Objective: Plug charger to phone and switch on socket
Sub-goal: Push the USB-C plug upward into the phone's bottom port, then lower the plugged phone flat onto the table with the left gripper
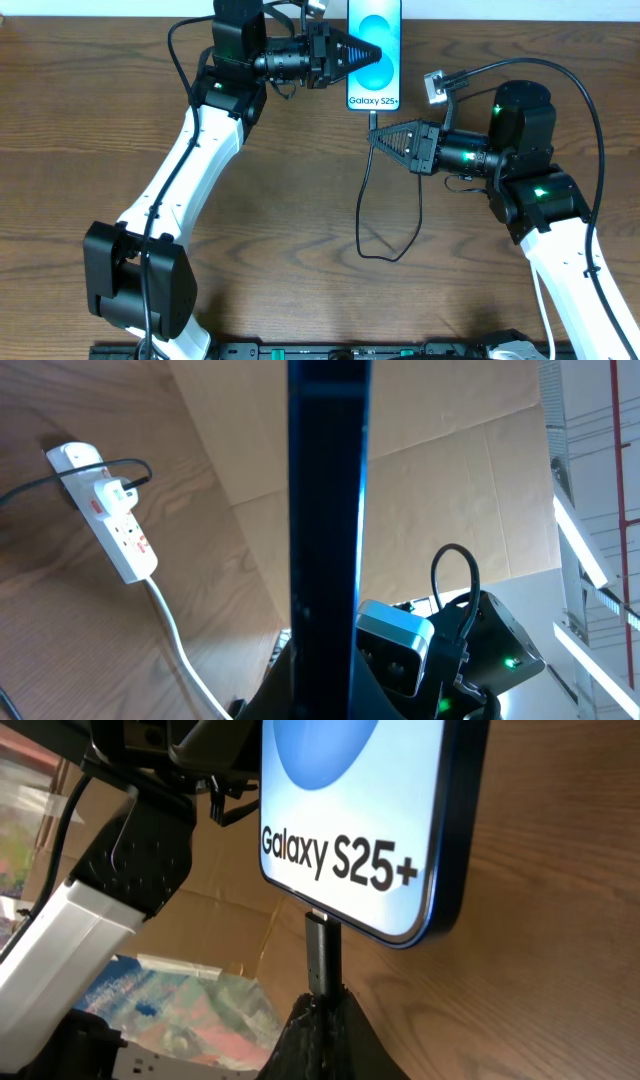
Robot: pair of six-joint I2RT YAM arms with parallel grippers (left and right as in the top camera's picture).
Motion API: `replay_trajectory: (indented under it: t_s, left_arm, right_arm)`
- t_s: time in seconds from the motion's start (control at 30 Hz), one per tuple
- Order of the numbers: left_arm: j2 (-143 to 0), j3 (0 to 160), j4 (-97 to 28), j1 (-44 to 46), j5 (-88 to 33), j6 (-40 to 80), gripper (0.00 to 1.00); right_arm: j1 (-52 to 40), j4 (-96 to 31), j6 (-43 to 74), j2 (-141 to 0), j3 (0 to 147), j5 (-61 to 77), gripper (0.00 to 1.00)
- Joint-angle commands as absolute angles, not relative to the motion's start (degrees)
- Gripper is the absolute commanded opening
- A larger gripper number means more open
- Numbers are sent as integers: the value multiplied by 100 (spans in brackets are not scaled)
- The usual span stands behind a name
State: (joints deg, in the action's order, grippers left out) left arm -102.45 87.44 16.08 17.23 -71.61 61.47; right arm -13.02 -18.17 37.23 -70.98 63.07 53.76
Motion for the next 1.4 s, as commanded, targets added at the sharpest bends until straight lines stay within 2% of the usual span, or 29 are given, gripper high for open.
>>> replay_trajectory:
  t_s: [0.0, 0.43, 0.57, 0.67, 0.9, 0.97, 1.1, 1.23, 1.37]
  left_arm:
    - [-10224, 8829, 1636, 1772, -7614, 6136, 7]
    - [-10224, 8829, 1634, 1772, -7612, 6136, 7]
    - [-10224, 8829, 1636, 1769, -7605, 6132, 7]
    - [-10224, 8829, 1636, 1769, -7605, 5951, 7]
    - [-10259, 8829, 1597, 1765, -7454, 5758, 7]
    - [-10278, 8829, 1295, 1750, -7299, 5520, 7]
    - [-10278, 8829, -425, 1726, -6451, 4390, 7]
    - [-10335, 8829, -1984, 1728, -5649, 3262, 7]
    - [-10462, 8829, -2467, 1734, -5631, 2895, 7]
  right_arm:
    - [-1284, -1616, 3767, -7087, 6320, 4958, 1]
    - [-1273, -1409, 3765, -7087, 6320, 4958, 3]
    - [-1275, -1441, 3765, -7087, 6320, 4963, 25]
    - [-1275, -1479, 3765, -7087, 6320, 4971, 34]
    - [-1275, -1824, 3586, -7087, 6320, 5006, 61]
    - [-1275, -1964, 3472, -7087, 6320, 5004, 70]
    - [-1273, -2287, 3063, -7087, 6320, 4995, 97]
    - [-1275, -2801, 2703, -7087, 6320, 4488, 99]
    - [-1275, -3280, 2716, -7087, 6320, 3573, 99]
